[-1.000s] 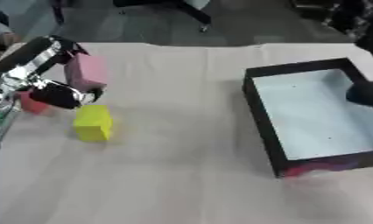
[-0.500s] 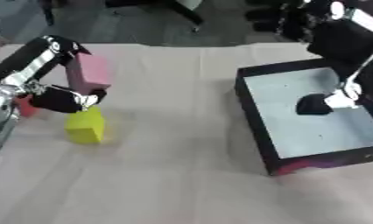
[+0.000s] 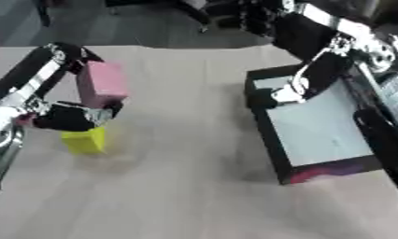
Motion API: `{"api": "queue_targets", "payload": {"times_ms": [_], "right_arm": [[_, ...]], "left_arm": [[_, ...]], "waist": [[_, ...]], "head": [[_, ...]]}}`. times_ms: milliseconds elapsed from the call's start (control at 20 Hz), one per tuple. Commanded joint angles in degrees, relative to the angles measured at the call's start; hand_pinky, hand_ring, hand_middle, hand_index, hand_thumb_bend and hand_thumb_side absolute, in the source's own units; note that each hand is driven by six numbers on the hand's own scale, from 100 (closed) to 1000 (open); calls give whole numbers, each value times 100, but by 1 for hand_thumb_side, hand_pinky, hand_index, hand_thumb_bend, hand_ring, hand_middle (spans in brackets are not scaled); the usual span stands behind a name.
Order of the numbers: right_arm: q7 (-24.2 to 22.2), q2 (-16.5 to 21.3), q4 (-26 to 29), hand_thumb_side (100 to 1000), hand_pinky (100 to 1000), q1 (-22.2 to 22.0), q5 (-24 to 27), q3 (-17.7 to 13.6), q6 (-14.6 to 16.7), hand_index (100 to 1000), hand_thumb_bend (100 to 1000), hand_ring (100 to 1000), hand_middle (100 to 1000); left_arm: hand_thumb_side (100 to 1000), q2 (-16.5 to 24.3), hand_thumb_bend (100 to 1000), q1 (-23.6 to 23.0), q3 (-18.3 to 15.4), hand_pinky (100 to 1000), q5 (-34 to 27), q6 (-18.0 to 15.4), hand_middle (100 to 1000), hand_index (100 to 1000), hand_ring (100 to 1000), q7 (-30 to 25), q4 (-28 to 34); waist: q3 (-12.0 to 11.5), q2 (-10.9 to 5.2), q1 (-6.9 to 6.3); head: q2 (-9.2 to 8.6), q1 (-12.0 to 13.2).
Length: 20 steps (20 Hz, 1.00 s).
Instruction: Pick up the objects with one hand, pass them to the other hand, and then place them into the box on the other side of the table.
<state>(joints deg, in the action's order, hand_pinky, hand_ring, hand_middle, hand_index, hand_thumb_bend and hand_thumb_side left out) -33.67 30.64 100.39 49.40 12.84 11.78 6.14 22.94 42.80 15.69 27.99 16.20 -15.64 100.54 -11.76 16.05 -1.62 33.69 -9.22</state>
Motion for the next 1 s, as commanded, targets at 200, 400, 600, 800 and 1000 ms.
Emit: {"api": "queue_targets", "payload": {"times_ms": [200,400,600,800,1000], "right_arm": [[72,-138,-236,164,970,306,-357,148,57,999,558,1000,1000],[135,-249,-443,138,954,450,-638,262,68,974,535,997,1000],[219,-376,-663,117,948,569,-846,378,127,962,522,986,1000],[264,-418,-735,100,939,599,-888,409,164,922,487,972,995],[390,-493,-766,100,931,687,-878,480,106,891,462,967,932]], "left_arm": [[100,-166,100,51,58,757,111,-224,507,541,532,265,213],[100,-326,100,26,111,755,173,-350,492,539,523,458,241],[100,-443,100,19,181,755,178,-428,490,539,522,574,234],[100,-483,100,11,192,752,181,-442,462,540,501,617,213],[100,-742,126,3,217,746,28,-294,405,534,481,656,137]], "waist": [[-56,-179,84],[-89,-181,80],[-114,-186,71],[-121,-182,70],[-135,-175,57]], "head": [[14,-93],[26,-123],[29,-148],[27,-161],[42,-213]]}}
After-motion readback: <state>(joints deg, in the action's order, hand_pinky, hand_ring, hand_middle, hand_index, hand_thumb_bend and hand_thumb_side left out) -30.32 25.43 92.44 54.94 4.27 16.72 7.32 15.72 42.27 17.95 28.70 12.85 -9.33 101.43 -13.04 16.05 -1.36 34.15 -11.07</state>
